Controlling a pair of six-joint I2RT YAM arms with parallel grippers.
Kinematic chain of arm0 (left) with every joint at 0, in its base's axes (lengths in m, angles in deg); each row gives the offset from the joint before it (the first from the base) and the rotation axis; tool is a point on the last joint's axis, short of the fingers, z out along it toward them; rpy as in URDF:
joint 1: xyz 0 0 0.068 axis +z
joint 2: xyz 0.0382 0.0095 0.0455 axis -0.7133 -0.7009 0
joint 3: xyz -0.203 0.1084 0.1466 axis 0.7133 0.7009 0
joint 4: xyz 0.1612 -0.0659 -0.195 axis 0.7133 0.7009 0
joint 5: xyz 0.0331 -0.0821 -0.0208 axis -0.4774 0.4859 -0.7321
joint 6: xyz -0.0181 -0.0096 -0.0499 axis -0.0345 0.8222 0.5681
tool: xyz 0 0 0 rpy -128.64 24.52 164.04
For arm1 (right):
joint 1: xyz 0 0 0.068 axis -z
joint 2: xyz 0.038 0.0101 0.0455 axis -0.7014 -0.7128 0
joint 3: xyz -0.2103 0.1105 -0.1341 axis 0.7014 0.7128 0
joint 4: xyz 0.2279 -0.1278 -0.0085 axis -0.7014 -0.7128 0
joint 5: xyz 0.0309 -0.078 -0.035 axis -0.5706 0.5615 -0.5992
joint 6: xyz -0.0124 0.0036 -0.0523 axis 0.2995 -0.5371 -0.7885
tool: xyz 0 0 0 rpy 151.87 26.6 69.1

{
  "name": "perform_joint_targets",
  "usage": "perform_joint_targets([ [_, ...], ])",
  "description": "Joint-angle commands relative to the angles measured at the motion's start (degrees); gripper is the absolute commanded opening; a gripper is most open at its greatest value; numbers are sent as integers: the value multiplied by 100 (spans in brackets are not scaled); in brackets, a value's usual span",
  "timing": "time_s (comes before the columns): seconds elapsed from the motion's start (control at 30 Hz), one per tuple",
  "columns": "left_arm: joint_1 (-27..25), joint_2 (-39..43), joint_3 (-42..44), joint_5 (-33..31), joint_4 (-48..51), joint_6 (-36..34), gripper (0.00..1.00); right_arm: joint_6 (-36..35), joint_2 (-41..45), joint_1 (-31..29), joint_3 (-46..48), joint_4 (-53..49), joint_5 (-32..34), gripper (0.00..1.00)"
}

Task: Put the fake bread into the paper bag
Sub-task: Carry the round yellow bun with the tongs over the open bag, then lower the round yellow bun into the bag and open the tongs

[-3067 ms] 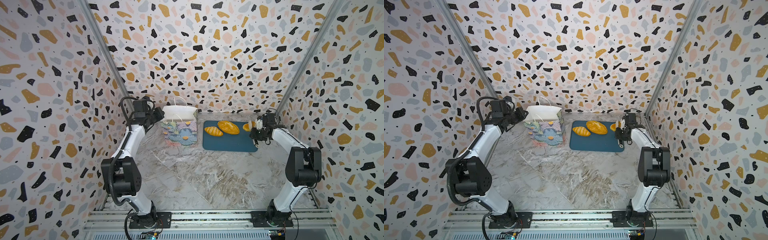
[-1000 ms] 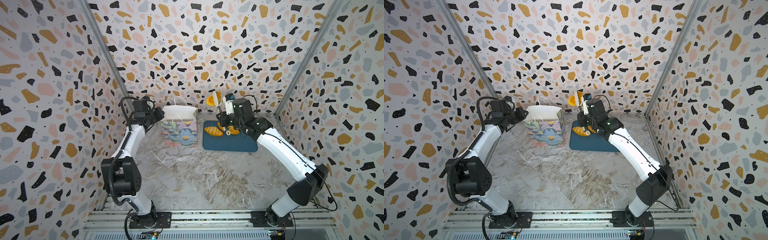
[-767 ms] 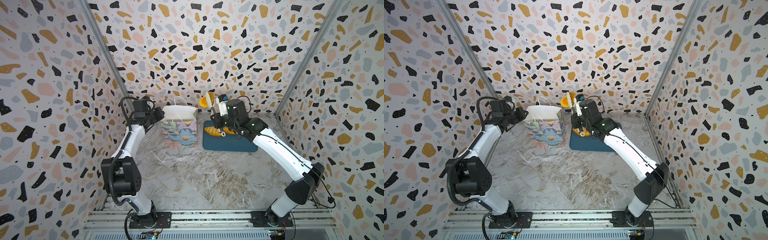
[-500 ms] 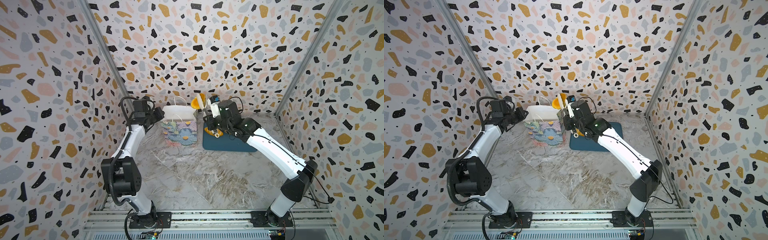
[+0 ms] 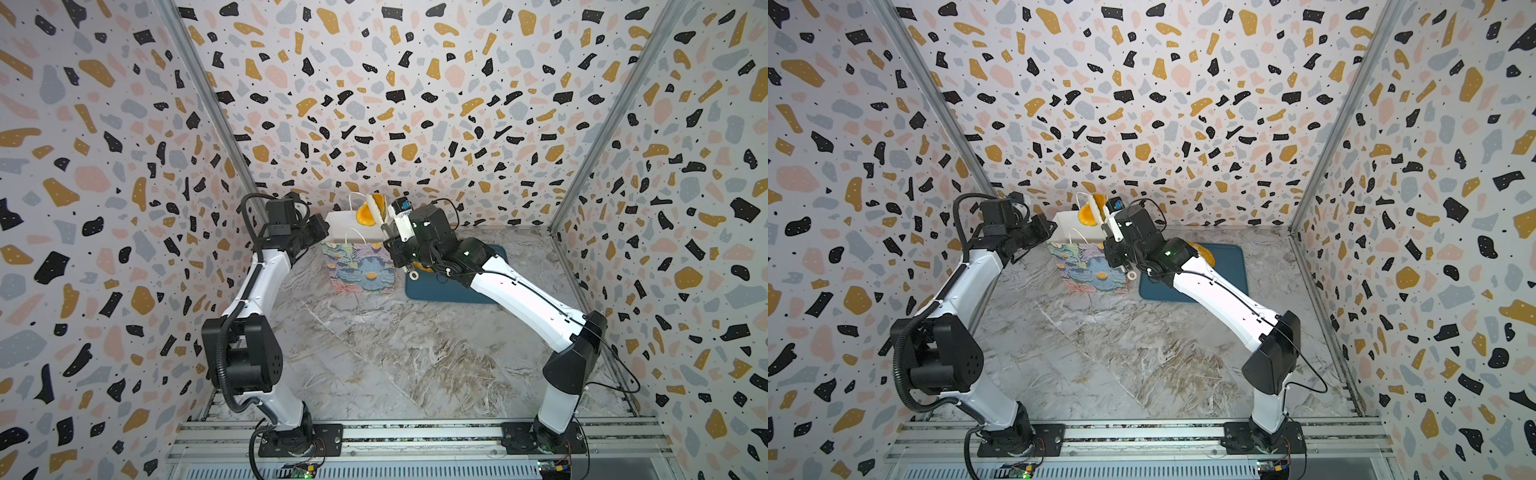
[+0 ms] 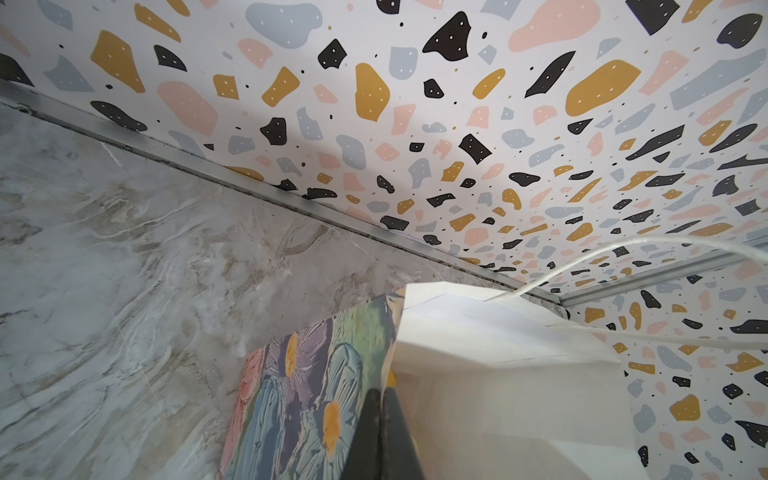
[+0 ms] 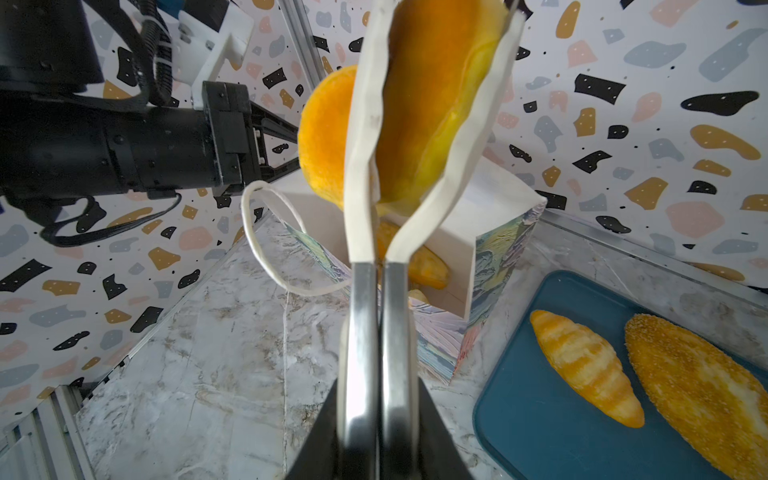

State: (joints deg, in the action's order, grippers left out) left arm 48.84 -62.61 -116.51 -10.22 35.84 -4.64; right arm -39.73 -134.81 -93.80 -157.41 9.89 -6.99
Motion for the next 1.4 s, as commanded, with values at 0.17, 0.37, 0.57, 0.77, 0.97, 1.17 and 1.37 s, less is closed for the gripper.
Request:
perform_joint_targets([
  [0.17,27,238,67,68,-139,-21,0,-109,-185,-132,-535,129,77,22],
  [0.37,27,248,68,97,-164,-4,0,-142,-455,-180,-747,48,83,22],
  [0.57,27,253,78,99,-174,-4,0,-214,-715,-203,-945,-57,151,23],
  [0.77,27,259,82,99,-182,10,0,-249,-970,-210,-1195,-232,289,26],
  [0.97,27,263,87,93,-182,10,0,-243,-1060,-216,-1275,-320,398,36],
  [1.17,27,264,87,84,-182,2,0,-230,-1046,-209,-1310,-349,418,44],
  [1.37,27,263,87,81,-183,-4,0,-317,-869,-216,-1389,-374,422,47],
])
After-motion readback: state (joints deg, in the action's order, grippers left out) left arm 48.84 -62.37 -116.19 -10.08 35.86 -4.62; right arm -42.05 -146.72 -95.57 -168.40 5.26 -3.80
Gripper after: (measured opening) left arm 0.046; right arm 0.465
